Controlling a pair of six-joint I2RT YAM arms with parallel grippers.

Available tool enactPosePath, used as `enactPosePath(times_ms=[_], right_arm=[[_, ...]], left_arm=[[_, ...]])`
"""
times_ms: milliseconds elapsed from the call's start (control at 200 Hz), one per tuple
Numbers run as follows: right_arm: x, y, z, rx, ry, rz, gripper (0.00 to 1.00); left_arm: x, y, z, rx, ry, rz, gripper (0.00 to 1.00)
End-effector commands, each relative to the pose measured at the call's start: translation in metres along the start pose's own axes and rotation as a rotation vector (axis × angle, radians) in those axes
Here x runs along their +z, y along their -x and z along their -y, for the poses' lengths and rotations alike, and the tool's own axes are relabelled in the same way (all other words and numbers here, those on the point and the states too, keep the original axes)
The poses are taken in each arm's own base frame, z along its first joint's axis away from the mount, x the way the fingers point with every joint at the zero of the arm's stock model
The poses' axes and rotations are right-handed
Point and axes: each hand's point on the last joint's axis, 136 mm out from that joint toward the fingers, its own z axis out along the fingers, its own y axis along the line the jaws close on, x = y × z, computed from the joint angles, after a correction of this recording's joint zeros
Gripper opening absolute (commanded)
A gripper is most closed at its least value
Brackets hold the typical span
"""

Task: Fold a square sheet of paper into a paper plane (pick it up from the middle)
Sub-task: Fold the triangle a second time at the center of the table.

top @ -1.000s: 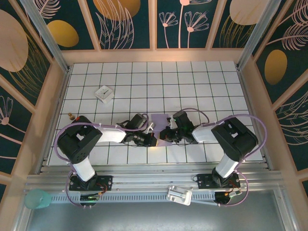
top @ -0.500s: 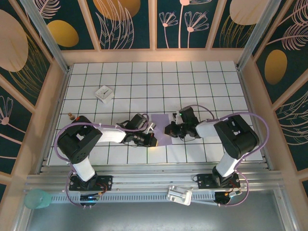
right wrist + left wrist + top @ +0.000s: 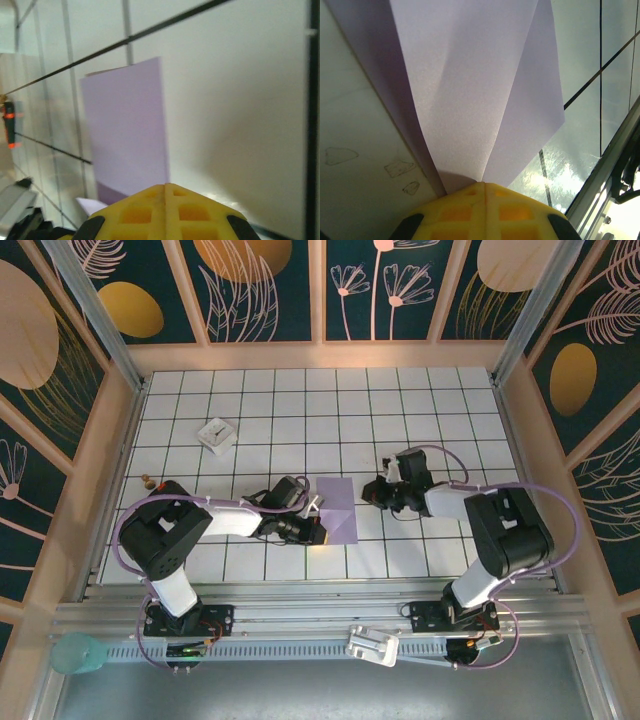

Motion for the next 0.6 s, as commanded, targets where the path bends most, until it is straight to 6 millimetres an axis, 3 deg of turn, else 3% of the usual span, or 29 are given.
enactPosePath(times_ms=[0,115,270,400,450,590], right_arm=[[0.002,-0.018,-0.022,-0.051,0.042,-0.018,0.00],[0.016,-0.036,-0.037,-0.075,0.070,-0.059,0.00],[0.035,-0.050,-0.031,-0.065,0.059,-0.107,0.00],[0.041,-0.057,-0.011,-0.061,0.002,-0.129,0.00],[0.041,-0.061,-0.004,-0.055,-0.012,-0.138,0.00],[0.040,-0.066,0.003,-0.055,-0.028,-0.147,0.00]], left_arm=[[0.003,-0.055,-0.072,-0.142,0.269,-0.147,0.00],[0.002,-0.049,-0.066,-0.139,0.256,-0.136,0.00],[-0.002,-0.030,-0.046,-0.117,0.210,-0.090,0.00],[-0.008,-0.006,-0.018,-0.089,0.136,-0.024,0.19],[-0.018,0.007,0.003,-0.067,0.076,0.027,0.25],[-0.025,0.026,0.035,-0.064,-0.052,0.097,0.29]])
